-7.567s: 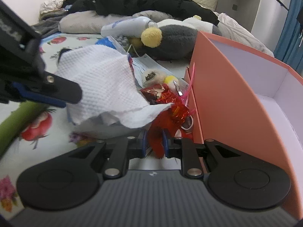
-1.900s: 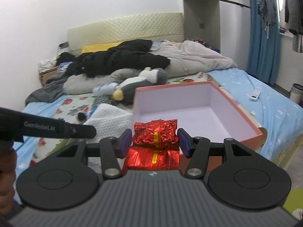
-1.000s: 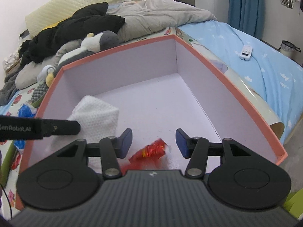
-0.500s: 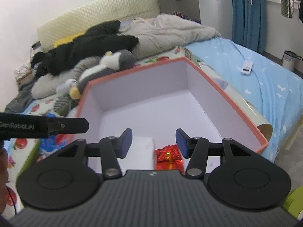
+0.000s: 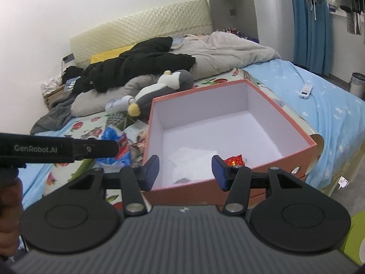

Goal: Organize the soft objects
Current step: 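Open both tools to drop the tissue and wrapper into the box, then move both open tools back toward the pile of items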

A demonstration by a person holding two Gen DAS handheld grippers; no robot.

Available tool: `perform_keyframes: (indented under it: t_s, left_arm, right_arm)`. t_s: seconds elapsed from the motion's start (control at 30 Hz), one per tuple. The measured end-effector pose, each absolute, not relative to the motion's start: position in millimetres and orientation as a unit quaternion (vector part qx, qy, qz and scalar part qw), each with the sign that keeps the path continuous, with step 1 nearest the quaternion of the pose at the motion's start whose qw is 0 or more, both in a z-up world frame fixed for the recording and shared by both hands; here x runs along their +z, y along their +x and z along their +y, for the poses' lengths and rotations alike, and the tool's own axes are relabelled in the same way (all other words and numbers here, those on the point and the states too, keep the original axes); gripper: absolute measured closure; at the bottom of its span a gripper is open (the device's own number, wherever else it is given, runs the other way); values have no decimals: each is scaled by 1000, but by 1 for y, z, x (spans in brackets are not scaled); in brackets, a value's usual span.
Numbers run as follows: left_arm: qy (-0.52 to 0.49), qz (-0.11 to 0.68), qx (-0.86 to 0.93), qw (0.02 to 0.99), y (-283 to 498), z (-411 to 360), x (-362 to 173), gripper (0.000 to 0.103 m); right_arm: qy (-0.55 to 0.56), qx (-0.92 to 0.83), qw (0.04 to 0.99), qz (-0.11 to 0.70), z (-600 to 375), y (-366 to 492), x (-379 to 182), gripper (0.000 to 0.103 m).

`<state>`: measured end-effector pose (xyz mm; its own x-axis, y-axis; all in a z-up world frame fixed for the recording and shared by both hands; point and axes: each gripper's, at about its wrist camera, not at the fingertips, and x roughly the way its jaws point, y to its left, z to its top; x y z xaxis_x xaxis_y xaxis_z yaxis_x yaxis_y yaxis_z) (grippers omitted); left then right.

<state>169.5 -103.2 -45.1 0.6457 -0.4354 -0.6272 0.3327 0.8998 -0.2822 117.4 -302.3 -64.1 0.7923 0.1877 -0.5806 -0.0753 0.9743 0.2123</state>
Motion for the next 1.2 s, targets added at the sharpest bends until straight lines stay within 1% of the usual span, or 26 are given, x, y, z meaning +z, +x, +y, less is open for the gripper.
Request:
perform_keyframes:
  t_s: [0.47, 0.7, 0.87, 1.03, 1.2]
  left_arm:
    - [-91, 341, -166, 921, 82, -57, -31, 62]
    - [-100, 351, -139, 921, 50, -35, -36, 62]
    - [-133, 369, -116, 912, 32, -9, -47, 62]
    - [-138, 379, -92, 910, 32, 9, -57, 62]
    - [-140, 386, -79, 908, 54, 25, -67, 62]
  right_arm:
    - [65, 100, 946, 301, -268, 54, -43, 49]
    - [50, 130, 942, 306, -242, 30, -45, 49]
    - [45, 144, 936, 318, -226, 19, -49, 49]
    - [39, 159, 930, 330, -212, 19, -56, 49]
    - [29, 162, 929, 332, -198, 32, -65, 49]
